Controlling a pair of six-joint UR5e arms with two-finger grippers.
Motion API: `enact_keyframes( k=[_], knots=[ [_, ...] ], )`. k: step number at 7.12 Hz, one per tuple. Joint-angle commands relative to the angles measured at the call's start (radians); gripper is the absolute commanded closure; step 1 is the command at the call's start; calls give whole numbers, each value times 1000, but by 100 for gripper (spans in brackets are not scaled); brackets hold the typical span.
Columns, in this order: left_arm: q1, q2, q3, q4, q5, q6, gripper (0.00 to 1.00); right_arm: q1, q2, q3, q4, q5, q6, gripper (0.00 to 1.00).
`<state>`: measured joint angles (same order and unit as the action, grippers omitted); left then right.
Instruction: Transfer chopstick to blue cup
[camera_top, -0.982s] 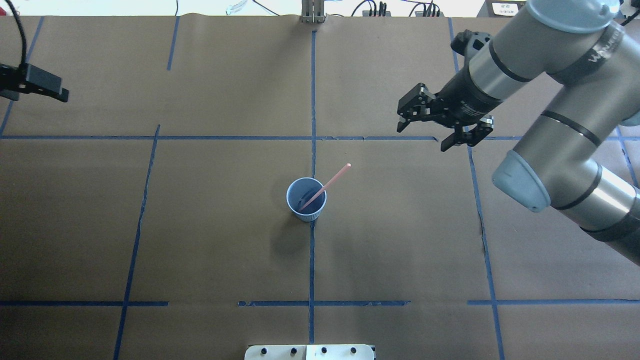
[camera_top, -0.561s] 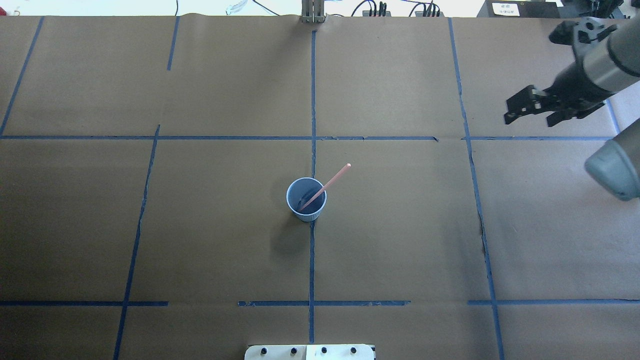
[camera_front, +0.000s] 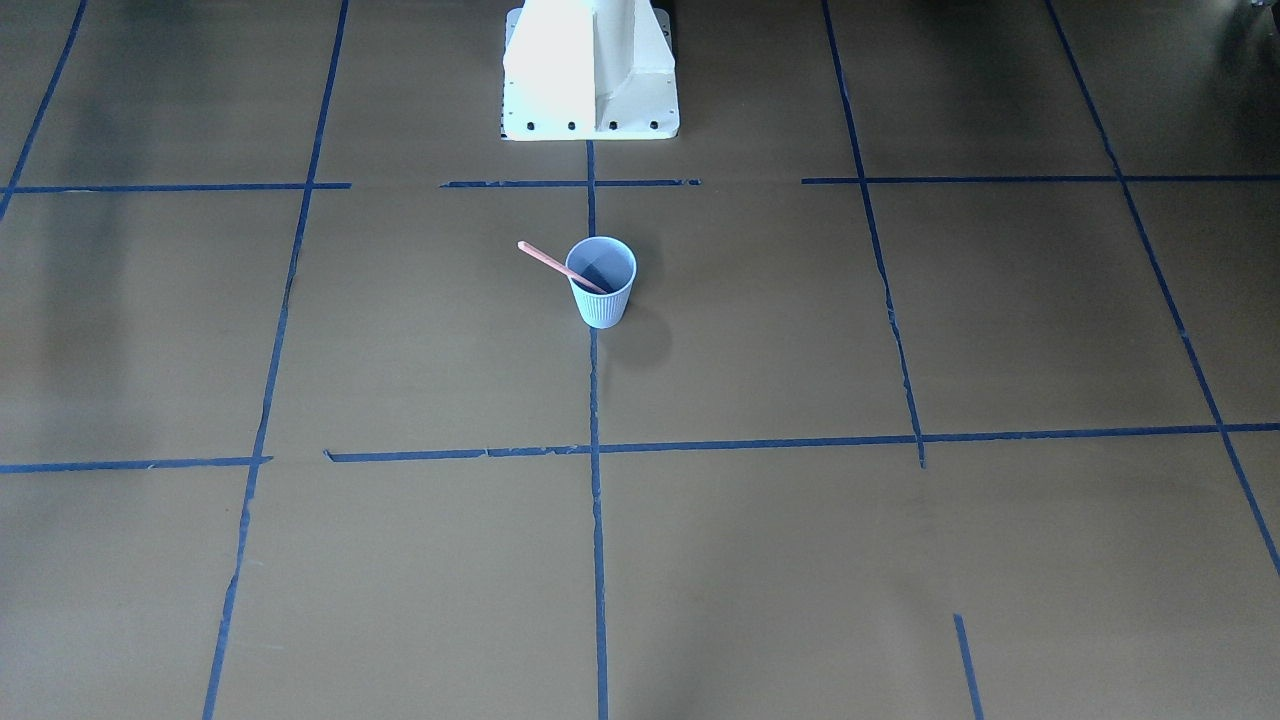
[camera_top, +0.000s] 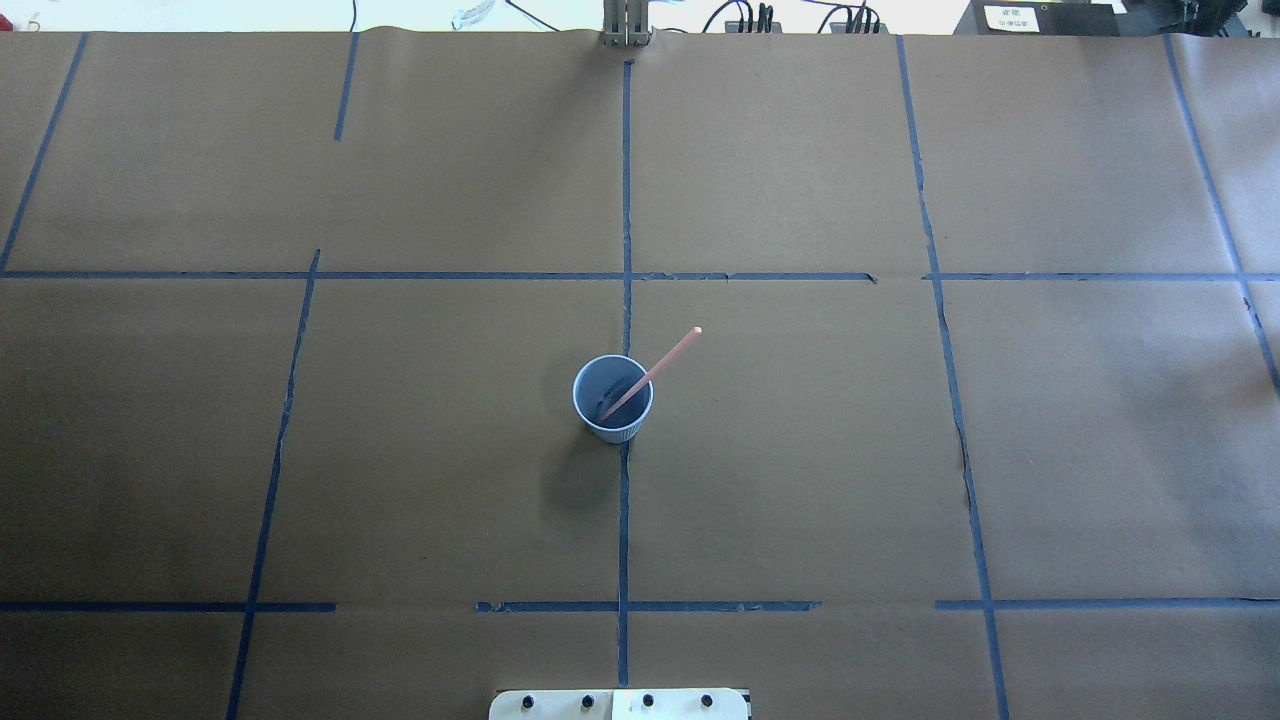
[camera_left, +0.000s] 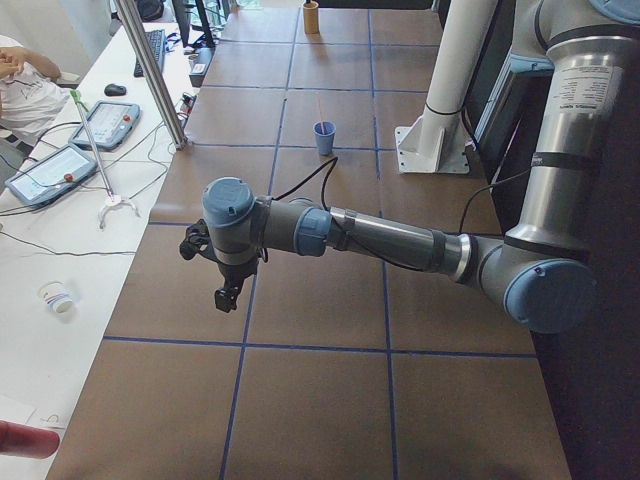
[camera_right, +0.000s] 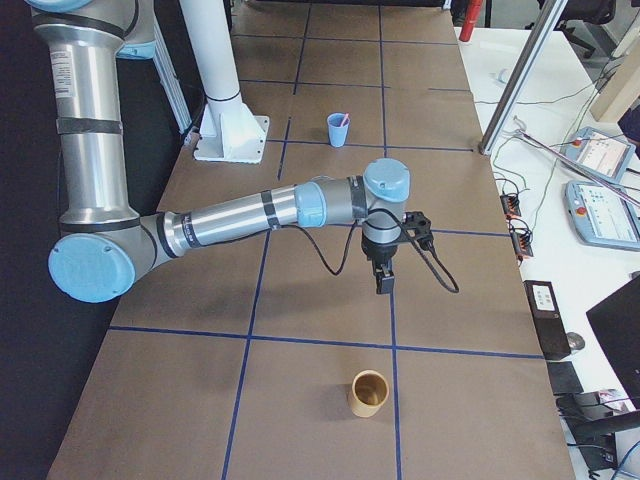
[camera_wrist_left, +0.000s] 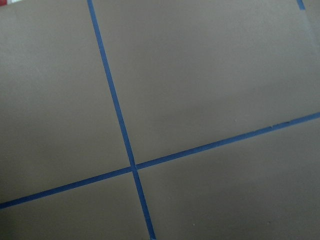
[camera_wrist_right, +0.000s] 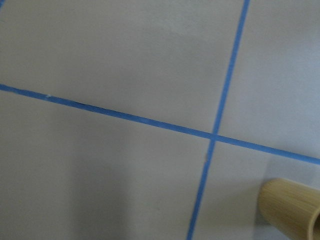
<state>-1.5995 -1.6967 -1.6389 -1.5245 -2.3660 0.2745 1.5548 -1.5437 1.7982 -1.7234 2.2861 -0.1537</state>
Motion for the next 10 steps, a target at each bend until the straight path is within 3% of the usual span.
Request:
enact_keyframes(
  k=[1,5,6,10],
  knots=[
    [-13,15,45,9,7,84,0,186,-13,-106,-44,150,-161,0],
    [-10,60,-9,55,7,71,0,186,-96,-37,-38,69,-159,0],
    [-10,99,-24,44,-4,74,0,186,-101,-28,-38,70,-153,0],
    [0,98,-55,37,-4,57,0,157,-111,-29,-38,50,-147,0]
  ],
)
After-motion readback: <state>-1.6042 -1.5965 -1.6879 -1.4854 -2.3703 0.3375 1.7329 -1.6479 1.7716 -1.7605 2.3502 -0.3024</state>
